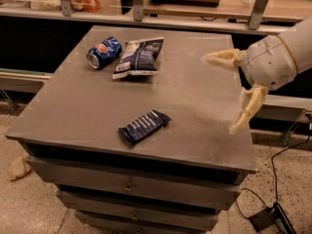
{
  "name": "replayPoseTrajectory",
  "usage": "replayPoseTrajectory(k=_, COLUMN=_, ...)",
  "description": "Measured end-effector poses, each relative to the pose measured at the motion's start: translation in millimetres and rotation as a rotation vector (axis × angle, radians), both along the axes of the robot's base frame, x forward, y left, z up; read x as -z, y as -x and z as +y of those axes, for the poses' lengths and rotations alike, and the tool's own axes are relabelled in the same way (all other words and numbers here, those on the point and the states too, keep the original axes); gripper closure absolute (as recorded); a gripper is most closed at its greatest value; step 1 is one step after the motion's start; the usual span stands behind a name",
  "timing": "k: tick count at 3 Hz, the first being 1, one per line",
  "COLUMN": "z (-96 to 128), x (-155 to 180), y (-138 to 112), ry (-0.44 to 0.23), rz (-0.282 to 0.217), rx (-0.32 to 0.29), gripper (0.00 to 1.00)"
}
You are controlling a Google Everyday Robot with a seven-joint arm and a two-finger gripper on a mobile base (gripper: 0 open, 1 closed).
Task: Move rxbar blueberry near pepsi can
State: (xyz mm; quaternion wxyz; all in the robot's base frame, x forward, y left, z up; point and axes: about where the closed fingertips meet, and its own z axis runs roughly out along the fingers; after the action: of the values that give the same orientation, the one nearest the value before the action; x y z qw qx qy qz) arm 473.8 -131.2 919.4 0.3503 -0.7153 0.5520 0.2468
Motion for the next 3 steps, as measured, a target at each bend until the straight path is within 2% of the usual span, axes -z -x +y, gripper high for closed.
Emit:
replayPoseTrajectory(k=1, z=1.3, x=3.5, y=-1.6, ry=-0.007, rz=-0.001, rx=-0.014, gripper=0.00)
replayPoseTrajectory(k=2, z=5.2, x=11.6, y=-8.3, ry=0.010, rz=0.025, rx=0.014, gripper=0.00)
replayPoseTrajectory(k=3, z=17.2, x=27.0, y=-26.8, ry=0.029, rz=0.074, rx=-0.032, gripper=0.00)
